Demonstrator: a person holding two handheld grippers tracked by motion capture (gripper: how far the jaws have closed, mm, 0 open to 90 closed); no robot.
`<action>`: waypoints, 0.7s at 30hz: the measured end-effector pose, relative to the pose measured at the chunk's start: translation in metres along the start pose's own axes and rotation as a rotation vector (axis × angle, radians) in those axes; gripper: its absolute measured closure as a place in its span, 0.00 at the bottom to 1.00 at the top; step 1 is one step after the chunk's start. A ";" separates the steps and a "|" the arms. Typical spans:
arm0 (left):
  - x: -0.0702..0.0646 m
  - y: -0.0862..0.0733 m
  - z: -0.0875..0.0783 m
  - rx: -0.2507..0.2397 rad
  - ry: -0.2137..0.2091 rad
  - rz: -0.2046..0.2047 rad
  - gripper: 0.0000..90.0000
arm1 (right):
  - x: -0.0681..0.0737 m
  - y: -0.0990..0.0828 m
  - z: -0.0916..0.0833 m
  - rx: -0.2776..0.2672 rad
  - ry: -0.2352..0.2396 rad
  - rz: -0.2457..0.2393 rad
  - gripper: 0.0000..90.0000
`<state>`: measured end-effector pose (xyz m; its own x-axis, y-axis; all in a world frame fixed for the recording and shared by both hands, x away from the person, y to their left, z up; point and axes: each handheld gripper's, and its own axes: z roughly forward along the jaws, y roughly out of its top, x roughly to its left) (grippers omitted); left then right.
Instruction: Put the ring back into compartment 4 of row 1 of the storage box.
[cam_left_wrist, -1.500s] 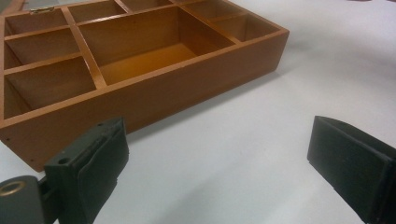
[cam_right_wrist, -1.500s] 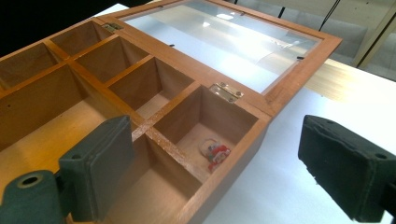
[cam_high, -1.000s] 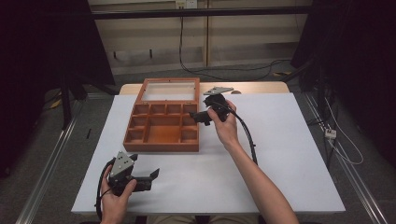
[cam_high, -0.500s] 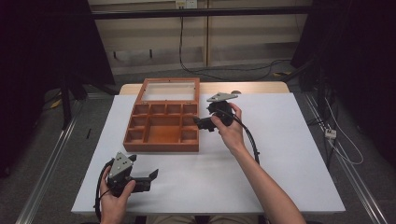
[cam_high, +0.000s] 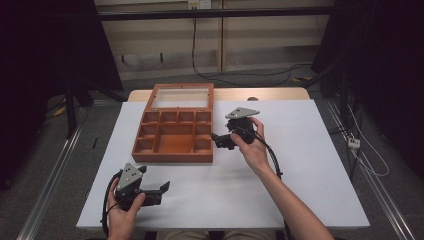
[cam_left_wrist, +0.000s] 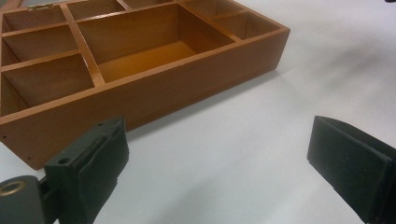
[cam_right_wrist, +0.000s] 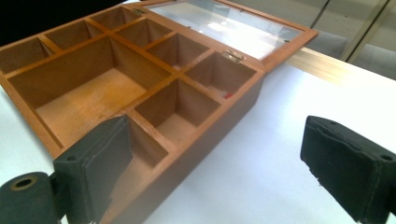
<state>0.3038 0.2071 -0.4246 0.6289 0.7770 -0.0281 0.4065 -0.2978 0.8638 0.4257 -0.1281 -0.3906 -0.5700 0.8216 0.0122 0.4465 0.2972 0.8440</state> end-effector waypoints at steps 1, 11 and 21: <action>0.000 0.000 0.000 0.001 0.001 -0.001 0.06 | 0.000 -0.001 -0.002 0.009 0.002 0.004 0.09; -0.001 0.000 0.000 0.000 0.004 0.000 0.06 | 0.000 -0.011 -0.026 -0.031 -0.031 -0.011 0.10; -0.001 0.000 0.001 -0.001 -0.001 0.001 0.06 | -0.003 -0.026 -0.044 -0.028 -0.052 0.005 0.10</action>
<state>0.3041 0.2057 -0.4248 0.6297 0.7763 -0.0279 0.4052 -0.2976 0.8645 0.3853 -0.1596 -0.3893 -0.5305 0.8476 -0.0107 0.4293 0.2795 0.8588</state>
